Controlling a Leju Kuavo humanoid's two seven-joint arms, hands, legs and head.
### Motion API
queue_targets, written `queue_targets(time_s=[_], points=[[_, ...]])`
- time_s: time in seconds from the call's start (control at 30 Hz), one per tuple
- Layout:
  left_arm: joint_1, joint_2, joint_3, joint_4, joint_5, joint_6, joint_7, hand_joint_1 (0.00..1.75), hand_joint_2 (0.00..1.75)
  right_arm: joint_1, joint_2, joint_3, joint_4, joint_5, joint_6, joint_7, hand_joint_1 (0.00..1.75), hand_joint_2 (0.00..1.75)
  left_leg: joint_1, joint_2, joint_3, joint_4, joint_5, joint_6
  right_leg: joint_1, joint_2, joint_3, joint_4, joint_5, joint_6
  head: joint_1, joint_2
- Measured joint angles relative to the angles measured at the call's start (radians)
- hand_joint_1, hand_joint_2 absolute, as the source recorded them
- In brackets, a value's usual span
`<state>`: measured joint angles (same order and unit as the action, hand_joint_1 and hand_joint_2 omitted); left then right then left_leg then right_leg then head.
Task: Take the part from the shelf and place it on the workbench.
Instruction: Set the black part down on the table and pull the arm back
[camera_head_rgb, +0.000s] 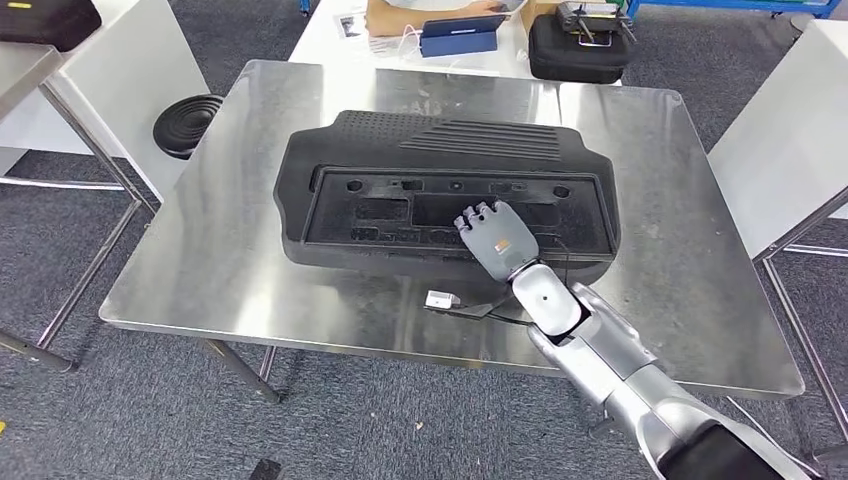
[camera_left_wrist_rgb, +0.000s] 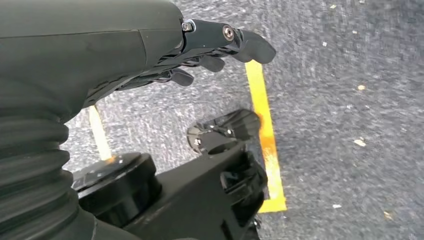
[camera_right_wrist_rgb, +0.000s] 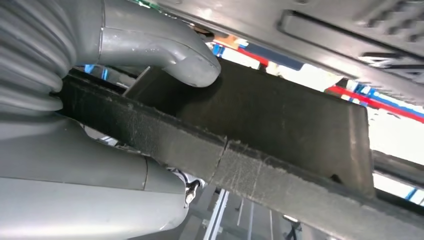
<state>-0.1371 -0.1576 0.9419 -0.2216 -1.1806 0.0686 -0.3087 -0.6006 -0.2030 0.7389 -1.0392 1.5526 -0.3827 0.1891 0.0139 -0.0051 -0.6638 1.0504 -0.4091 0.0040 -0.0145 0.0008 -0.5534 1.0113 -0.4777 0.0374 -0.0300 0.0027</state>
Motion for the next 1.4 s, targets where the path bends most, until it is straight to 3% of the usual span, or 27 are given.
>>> queue_targets(time_s=[0.1, 0.13, 0.23, 0.27, 0.3, 0.33, 0.4, 0.47, 0.53, 0.63, 0.73, 0.77, 0.8, 0.83, 0.9, 0.97, 1.07, 1.13, 1.2, 1.27, 1.3, 1.33, 1.4], points=[[-0.001, 0.0, 0.0, 0.0, 0.0, 0.0, 0.0, 0.0, 1.75, 0.0, 0.001, -0.001, 0.002, 0.0, -0.002, 0.008, 1.75, 1.75, -0.001, -0.006, 0.006, -0.013, -0.003, 0.014, -0.002, -0.003, -0.006, 0.005, -0.01, 0.013, 0.001, 0.0], [-0.001, -0.001, 0.0, 0.0, 0.001, 0.0, 0.0, 0.0, 1.75, -0.001, 0.001, -0.002, 0.002, 0.0, -0.002, 0.009, 1.75, 1.75, 0.0, -0.007, 0.01, -0.017, -0.003, 0.02, -0.002, -0.003, -0.022, 0.036, -0.026, 0.014, 0.002, 0.0], [-0.003, -0.002, 0.0, 0.0, 0.001, -0.001, -0.001, 0.0, 1.75, 0.001, 0.001, -0.003, 0.007, 0.0, -0.003, 0.01, 1.75, 1.75, 0.001, -0.011, 0.015, -0.02, -0.007, 0.032, -0.002, -0.001, -0.132, 0.234, -0.093, 0.007, 0.003, 0.0], [-0.002, -0.002, 0.0, 0.0, 0.001, -0.002, 0.0, 0.0, 1.75, 0.005, 0.0, -0.003, 0.009, 0.0, -0.003, 0.011, 1.75, 1.75, 0.0, -0.013, 0.016, -0.02, -0.009, 0.033, -0.002, -0.001, -0.165, 0.281, -0.101, 0.01, 0.003, 0.0], [-0.001, -0.002, 0.0, 0.0, 0.001, -0.002, 0.0, 0.0, 1.75, 0.007, -0.001, -0.003, 0.012, 0.0, -0.003, 0.011, 1.75, 1.75, 0.0, -0.015, 0.017, -0.02, -0.011, 0.034, -0.002, -0.001, -0.181, 0.293, -0.092, 0.017, 0.003, 0.0], [-0.001, -0.003, 0.0, 0.0, 0.001, -0.003, 0.0, 0.0, 1.75, 0.009, -0.002, -0.003, 0.014, 0.0, -0.004, 0.011, 1.75, 1.75, 0.0, -0.017, 0.02, -0.02, -0.013, 0.033, -0.003, -0.001, -0.175, 0.259, -0.064, 0.028, 0.003, 0.0], [-0.001, -0.004, 0.0, 0.0, 0.001, -0.003, -0.001, 0.0, 1.75, 0.008, -0.003, -0.005, 0.015, 0.0, -0.006, 0.013, 1.75, 1.75, -0.001, -0.021, 0.027, -0.019, -0.018, 0.028, -0.003, -0.002, -0.121, 0.114, 0.01, 0.043, 0.003, 0.0], [-0.002, -0.005, 0.0, 0.0, 0.002, -0.003, -0.001, 0.0, 1.75, 0.005, -0.002, -0.007, 0.016, 0.0, -0.008, 0.017, 1.75, 1.75, -0.006, -0.023, 0.031, -0.019, -0.022, 0.02, 0.001, -0.001, -0.075, 0.012, 0.05, 0.035, 0.002, 0.0], [-0.001, -0.005, 0.0, 0.0, 0.003, -0.002, -0.002, 0.0, 1.75, 0.005, -0.002, -0.007, 0.016, 0.0, -0.008, 0.02, 1.75, 1.75, -0.009, -0.023, 0.032, -0.021, -0.024, 0.012, 0.006, -0.001, -0.065, -0.002, 0.054, 0.016, 0.001, 0.0], [0.0, -0.005, 0.0, -0.001, 0.006, -0.001, -0.003, 0.0, 1.75, 0.005, -0.002, -0.01, 0.016, 0.0, -0.009, 0.022, 1.75, 1.75, -0.007, -0.016, 0.019, 0.009, -0.047, -0.003, -0.007, -0.001, -0.053, -0.009, 0.054, -0.007, 0.0, 0.0], [0.001, -0.005, 0.0, -0.001, 0.007, 0.0, -0.003, 0.0, 1.75, 0.007, 0.001, -0.017, 0.017, 0.0, -0.009, 0.023, 1.75, 1.75, -0.003, -0.007, -0.065, 0.185, -0.124, -0.014, -0.009, -0.002, -0.037, -0.011, 0.045, -0.026, -0.003, 0.0], [0.002, -0.004, 0.0, -0.001, 0.008, 0.0, -0.003, 0.0, 1.75, 0.008, 0.002, -0.02, 0.018, 0.0, -0.009, 0.023, 1.75, 1.75, -0.001, -0.006, -0.096, 0.239, -0.138, -0.017, -0.008, -0.002, -0.032, -0.01, 0.042, -0.029, -0.002, 0.0], [0.004, -0.004, 0.0, -0.001, 0.008, 0.0, -0.003, 0.0, 1.75, 0.01, 0.002, -0.023, 0.019, 0.0, -0.009, 0.021, 1.75, 1.75, 0.0, -0.004, -0.113, 0.262, -0.135, -0.019, -0.008, -0.002, -0.027, -0.01, 0.038, -0.029, -0.002, 0.0], [0.005, -0.003, 0.0, -0.001, 0.008, 0.0, -0.003, 0.0, 1.75, 0.011, 0.003, -0.027, 0.021, 0.0, -0.01, 0.02, 1.75, 1.75, 0.002, -0.002, -0.108, 0.242, -0.11, -0.02, -0.008, -0.001, -0.021, -0.01, 0.034, -0.028, -0.002, 0.0], [0.006, -0.002, 0.0, -0.002, 0.008, 0.0, -0.003, 0.0, 1.75, 0.013, 0.004, -0.037, 0.024, 0.0, -0.011, 0.014, 1.75, 1.75, 0.007, 0.001, -0.052, 0.117, -0.039, -0.022, -0.01, 0.0, -0.009, -0.007, 0.022, -0.019, -0.002, 0.0], [0.005, -0.001, 0.0, -0.003, 0.008, 0.0, -0.002, 0.0, 1.75, 0.012, 0.005, -0.05, 0.026, 0.0, -0.016, 0.009, 1.75, 1.75, 0.007, 0.0, 0.002, 0.016, -0.01, -0.02, -0.006, 0.001, -0.005, 0.0, 0.011, -0.006, -0.003, 0.0], [0.004, 0.0, 0.0, -0.003, 0.009, 0.0, -0.002, 0.0, 1.75, 0.013, 0.006, -0.065, 0.031, 0.0, -0.023, 0.001, 1.75, 1.75, 0.001, -0.005, 0.013, -0.002, -0.016, -0.003, -0.004, 0.0, -0.006, -0.005, 0.008, 0.009, -0.004, 0.0], [0.005, 0.001, 0.0, -0.004, 0.009, -0.001, -0.002, 0.0, 1.75, 0.015, 0.008, -0.078, 0.033, -0.001, -0.03, -0.014, 1.75, 1.75, 0.002, -0.006, 0.017, -0.007, -0.017, 0.012, -0.005, -0.001, -0.019, 0.018, -0.006, 0.014, -0.004, 0.0], [0.003, 0.001, 0.0, -0.004, 0.009, -0.002, -0.003, 0.0, 1.75, 0.017, 0.01, -0.097, 0.035, -0.004, -0.043, -0.036, 1.75, 1.75, 0.004, -0.008, 0.021, -0.011, -0.019, 0.024, -0.005, -0.001, -0.075, 0.119, -0.046, 0.009, -0.003, 0.0], [0.002, 0.002, 0.0, -0.004, 0.009, -0.004, -0.004, 0.0, 1.75, 0.024, 0.01, -0.116, 0.041, -0.011, -0.054, -0.062, 1.75, 1.75, 0.003, -0.01, 0.022, -0.011, -0.022, 0.03, -0.005, 0.0, -0.158, 0.26, -0.086, 0.005, -0.002, 0.0], [0.003, 0.003, 0.0, -0.004, 0.009, -0.004, -0.004, 0.0, 1.75, 0.029, 0.01, -0.125, 0.044, -0.016, -0.057, -0.074, 1.75, 1.75, 0.003, -0.012, 0.023, -0.011, -0.024, 0.031, -0.005, 0.0, -0.187, 0.298, -0.089, 0.008, -0.002, 0.0], [0.004, 0.003, 0.0, -0.004, 0.009, -0.005, -0.004, 0.0, 1.75, 0.034, 0.01, -0.133, 0.048, -0.021, -0.059, -0.083, 1.75, 1.75, 0.003, -0.014, 0.025, -0.011, -0.026, 0.032, -0.006, 0.0, -0.197, 0.294, -0.074, 0.015, -0.002, 0.0], [0.004, 0.004, -0.001, -0.004, 0.009, -0.005, -0.004, 0.0, 1.75, 0.037, 0.009, -0.148, 0.054, -0.028, -0.062, -0.096, 1.75, 1.75, 0.003, -0.016, 0.033, -0.011, -0.031, 0.029, -0.006, -0.001, -0.156, 0.174, -0.006, 0.032, -0.001, 0.0]])
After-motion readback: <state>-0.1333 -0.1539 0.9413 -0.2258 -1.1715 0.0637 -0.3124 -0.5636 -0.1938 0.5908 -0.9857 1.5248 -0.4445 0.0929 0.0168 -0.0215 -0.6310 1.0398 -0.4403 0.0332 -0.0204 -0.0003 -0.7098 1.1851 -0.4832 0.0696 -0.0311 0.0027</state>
